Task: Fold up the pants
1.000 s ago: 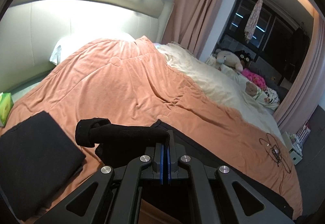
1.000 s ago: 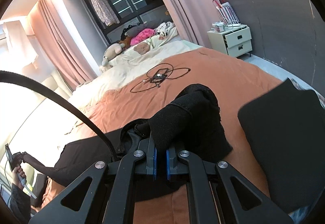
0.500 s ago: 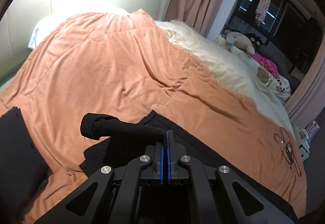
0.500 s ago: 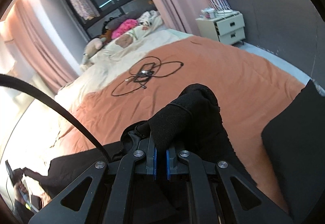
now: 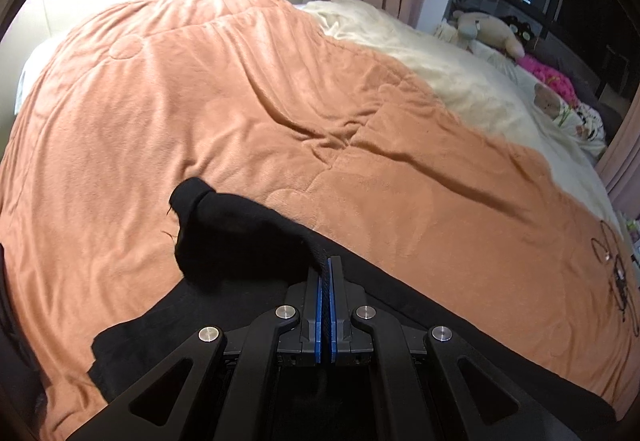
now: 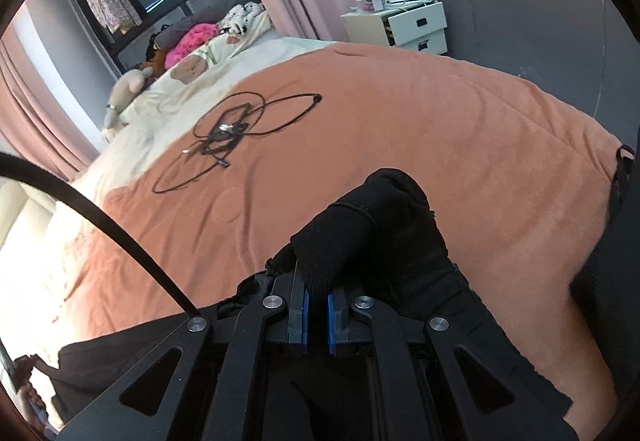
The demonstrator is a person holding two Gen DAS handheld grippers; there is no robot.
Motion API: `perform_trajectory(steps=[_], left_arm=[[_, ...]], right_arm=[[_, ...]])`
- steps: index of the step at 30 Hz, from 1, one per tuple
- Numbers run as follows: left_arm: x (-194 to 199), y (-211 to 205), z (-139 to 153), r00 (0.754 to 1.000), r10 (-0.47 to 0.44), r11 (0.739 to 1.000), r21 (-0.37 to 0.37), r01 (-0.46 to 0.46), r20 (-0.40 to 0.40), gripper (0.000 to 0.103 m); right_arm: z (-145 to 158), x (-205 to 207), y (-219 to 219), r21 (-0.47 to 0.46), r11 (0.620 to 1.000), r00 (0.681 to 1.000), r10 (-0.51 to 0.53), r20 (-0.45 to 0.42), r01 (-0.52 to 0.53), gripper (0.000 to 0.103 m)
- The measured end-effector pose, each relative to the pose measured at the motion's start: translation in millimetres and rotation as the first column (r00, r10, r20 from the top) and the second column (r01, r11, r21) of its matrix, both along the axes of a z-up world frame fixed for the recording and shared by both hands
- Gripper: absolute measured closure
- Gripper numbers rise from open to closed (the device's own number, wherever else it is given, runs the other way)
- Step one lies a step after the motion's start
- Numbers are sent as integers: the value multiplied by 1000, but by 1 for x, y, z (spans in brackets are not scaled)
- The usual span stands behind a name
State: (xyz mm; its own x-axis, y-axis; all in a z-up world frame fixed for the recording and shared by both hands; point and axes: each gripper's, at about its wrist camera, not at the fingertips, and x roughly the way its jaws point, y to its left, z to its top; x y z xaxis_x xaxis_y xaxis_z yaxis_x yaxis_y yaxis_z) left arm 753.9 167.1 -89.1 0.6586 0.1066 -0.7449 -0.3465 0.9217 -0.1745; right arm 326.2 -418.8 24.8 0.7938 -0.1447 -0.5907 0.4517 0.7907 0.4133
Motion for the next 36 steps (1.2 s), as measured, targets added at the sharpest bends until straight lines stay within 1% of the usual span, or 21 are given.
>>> perform_trajectory(steps=[3, 5, 8, 12, 15, 16, 18, 19, 20, 21, 22, 23, 24, 25, 28, 29, 32, 36], left_arm=[[15, 0, -12, 999, 17, 1000, 12, -17, -36, 101], [25, 1, -19, 998, 28, 999, 35, -26, -48, 101], [36, 3, -24, 998, 40, 998, 60, -37, -54, 101], [51, 8, -32, 996, 62, 996, 61, -58, -65, 101], [58, 9, -35, 995, 74, 995, 64, -70, -62, 100], [59, 9, -35, 995, 69, 996, 66, -65, -66, 98], [60, 9, -35, 994, 44, 998, 56, -38, -102, 72], [59, 9, -33, 993, 38, 998, 55, -32, -113, 41], [55, 9, -29, 994, 33, 998, 55, -28, -102, 20], [47, 10, -21, 998, 23, 998, 61, -20, -63, 16], [41, 10, -15, 999, 12, 998, 69, -9, -33, 12], [35, 10, -10, 1000, 3, 997, 75, -1, -19, 12], [30, 12, -7, 1000, -6, 997, 70, 8, -23, 12], [26, 14, -6, 999, -14, 998, 63, 16, -31, 12], [6, 24, -2, 1000, -11, 999, 47, 13, -29, 12], [-1, 27, 0, 1000, -10, 999, 49, 12, -29, 12], [-27, 37, 5, 1000, -9, 999, 36, 10, -30, 12], [-61, 41, 8, 999, -23, 999, 22, 24, -33, 14]], right_arm=[[-5, 14, 5, -36, 999, 1000, 2, -18, -3, 100], [-9, 21, 7, -46, 999, 999, 3, -35, -5, 100], [-10, 31, 6, -49, 999, 999, 6, -38, -8, 100], [-11, 46, 4, -68, 998, 999, 3, -47, -6, 100], [-17, 57, 0, -60, 998, 999, -10, -41, 8, 100], [-20, 58, -1, -61, 998, 999, -14, -39, 12, 100], [-25, 64, 1, -72, 997, 998, -9, -56, 5, 99], [-27, 64, 4, -79, 997, 997, 3, -74, -8, 95], [-27, 62, 5, -82, 996, 997, 13, -80, -19, 92], [-25, 60, 6, -82, 996, 996, 28, -81, -35, 87], [-22, 55, 7, -77, 996, 996, 49, -68, -55, 63], [-18, 51, 5, -70, 995, 997, 62, -53, -66, 34], [-13, 41, 5, -67, 995, 997, 72, -29, -74, 23], [-10, 32, 3, -72, 995, 997, 71, -21, -72, 16], [-2, 3, 7, -45, 986, 987, 159, -5, -160, 17], [-1, -4, 8, -47, 984, 985, 172, -4, -172, 17], [2, -33, 12, -94, 976, 980, 197, -15, -197, 17], [3, -61, 12, -113, 972, 978, 204, -43, -208, 17]])
